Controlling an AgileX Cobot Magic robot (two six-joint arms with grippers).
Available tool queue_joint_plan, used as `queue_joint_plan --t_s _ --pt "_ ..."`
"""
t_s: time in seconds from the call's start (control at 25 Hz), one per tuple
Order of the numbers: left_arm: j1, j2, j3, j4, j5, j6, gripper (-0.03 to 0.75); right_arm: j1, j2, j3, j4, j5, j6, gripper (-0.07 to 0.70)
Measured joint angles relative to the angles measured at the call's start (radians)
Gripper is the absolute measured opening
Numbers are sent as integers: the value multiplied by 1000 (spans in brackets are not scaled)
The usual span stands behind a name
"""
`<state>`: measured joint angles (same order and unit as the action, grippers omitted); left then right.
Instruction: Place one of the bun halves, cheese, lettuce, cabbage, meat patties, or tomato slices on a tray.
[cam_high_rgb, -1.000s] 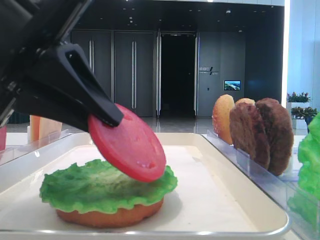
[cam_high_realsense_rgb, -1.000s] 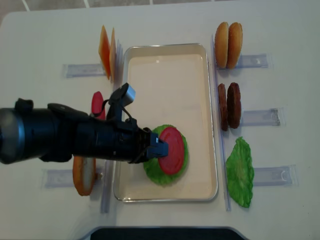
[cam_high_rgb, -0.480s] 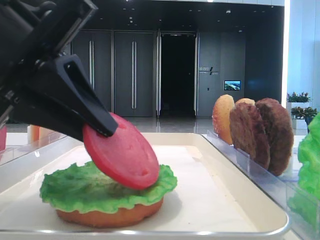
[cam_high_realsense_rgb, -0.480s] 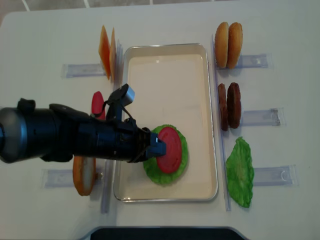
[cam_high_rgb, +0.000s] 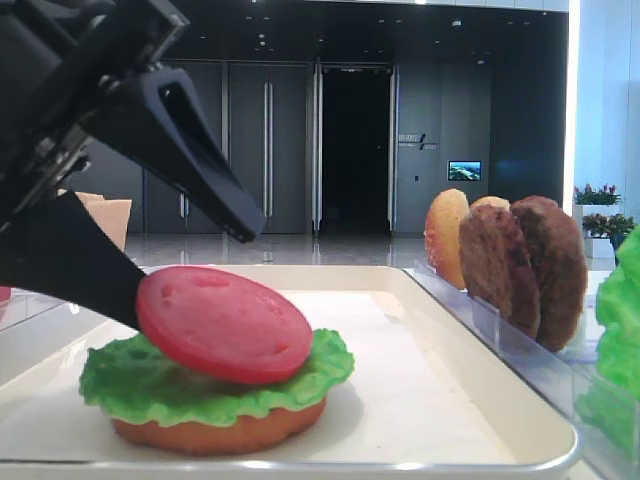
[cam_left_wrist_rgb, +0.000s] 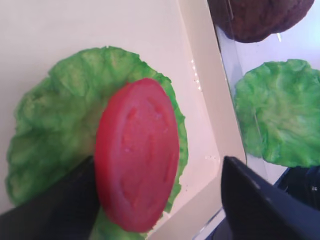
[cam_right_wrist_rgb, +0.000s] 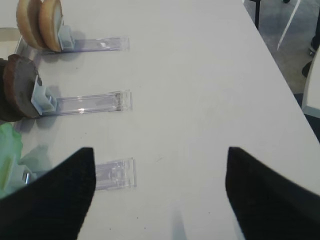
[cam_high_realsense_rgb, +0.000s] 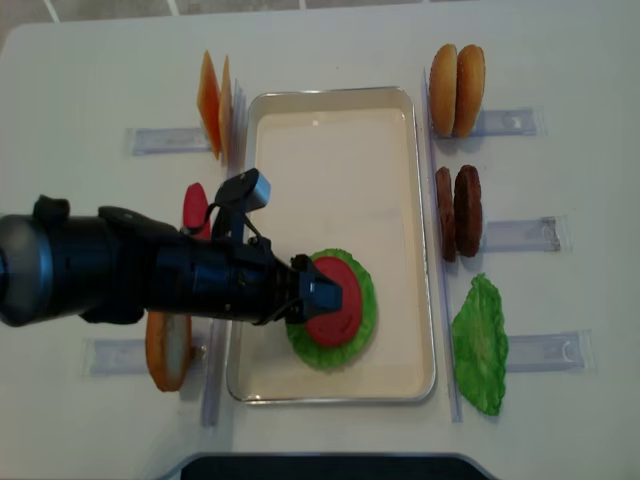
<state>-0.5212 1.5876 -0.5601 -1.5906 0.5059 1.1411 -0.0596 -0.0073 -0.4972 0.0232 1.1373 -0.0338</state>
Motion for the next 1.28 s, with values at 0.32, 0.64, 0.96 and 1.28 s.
queue_joint_plan --t_s 0.32,0.64,0.96,1.28 --pt "0 -158 -74 231 10 -229 638 0 0 0 0 0 0 541" --pt "0 -250 -138 494 27 -454 639 0 0 0 0 0 0 541" --pt "115 -289 -234 973 102 -823 639 0 0 0 0 0 0 541" --pt "289 -336 -303 1447 308 -1095 639 0 0 0 0 0 0 541"
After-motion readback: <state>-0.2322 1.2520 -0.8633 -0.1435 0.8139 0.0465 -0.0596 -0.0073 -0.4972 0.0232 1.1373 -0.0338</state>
